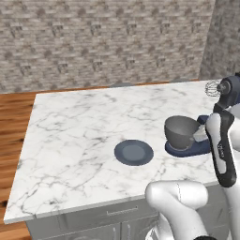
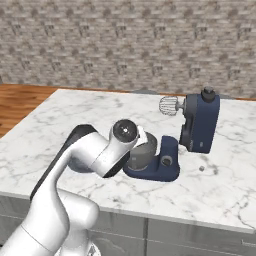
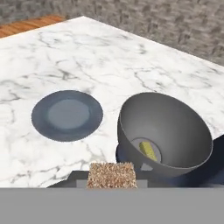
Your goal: Add butter and sugar cubes to the stand mixer bowl and then turn on the stand mixer to begin making frosting.
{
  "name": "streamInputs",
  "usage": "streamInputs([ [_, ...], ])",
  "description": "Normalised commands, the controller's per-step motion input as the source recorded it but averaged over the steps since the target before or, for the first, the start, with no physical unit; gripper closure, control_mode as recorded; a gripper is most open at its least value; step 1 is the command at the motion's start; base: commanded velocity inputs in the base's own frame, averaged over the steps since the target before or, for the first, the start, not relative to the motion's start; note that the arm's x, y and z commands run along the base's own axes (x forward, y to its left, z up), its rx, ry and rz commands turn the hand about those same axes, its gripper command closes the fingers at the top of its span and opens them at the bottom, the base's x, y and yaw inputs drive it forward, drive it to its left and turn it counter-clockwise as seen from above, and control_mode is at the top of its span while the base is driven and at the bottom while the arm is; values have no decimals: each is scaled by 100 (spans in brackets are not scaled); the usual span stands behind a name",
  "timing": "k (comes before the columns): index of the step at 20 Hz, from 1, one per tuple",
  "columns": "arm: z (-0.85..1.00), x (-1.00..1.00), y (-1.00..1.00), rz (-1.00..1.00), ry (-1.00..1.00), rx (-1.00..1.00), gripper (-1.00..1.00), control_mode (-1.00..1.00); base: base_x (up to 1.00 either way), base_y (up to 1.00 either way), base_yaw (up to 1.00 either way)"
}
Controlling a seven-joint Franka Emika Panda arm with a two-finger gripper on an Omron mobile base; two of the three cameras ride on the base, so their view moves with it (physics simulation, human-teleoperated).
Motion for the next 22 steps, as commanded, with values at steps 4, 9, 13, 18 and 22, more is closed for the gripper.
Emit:
streamInputs([
  [4, 21, 67, 23, 0, 38, -5, 100, -100, 0, 0, 0],
  [9, -3, 52, 0, -7, 27, -1, 100, -100, 0, 0, 0],
  [13, -21, 51, 0, -12, 13, 0, 100, -100, 0, 0, 0],
  [18, -40, 43, 0, -8, 10, -1, 100, -100, 0, 0, 0],
  [22, -44, 36, -2, -7, 9, -4, 100, -100, 0, 0, 0],
])
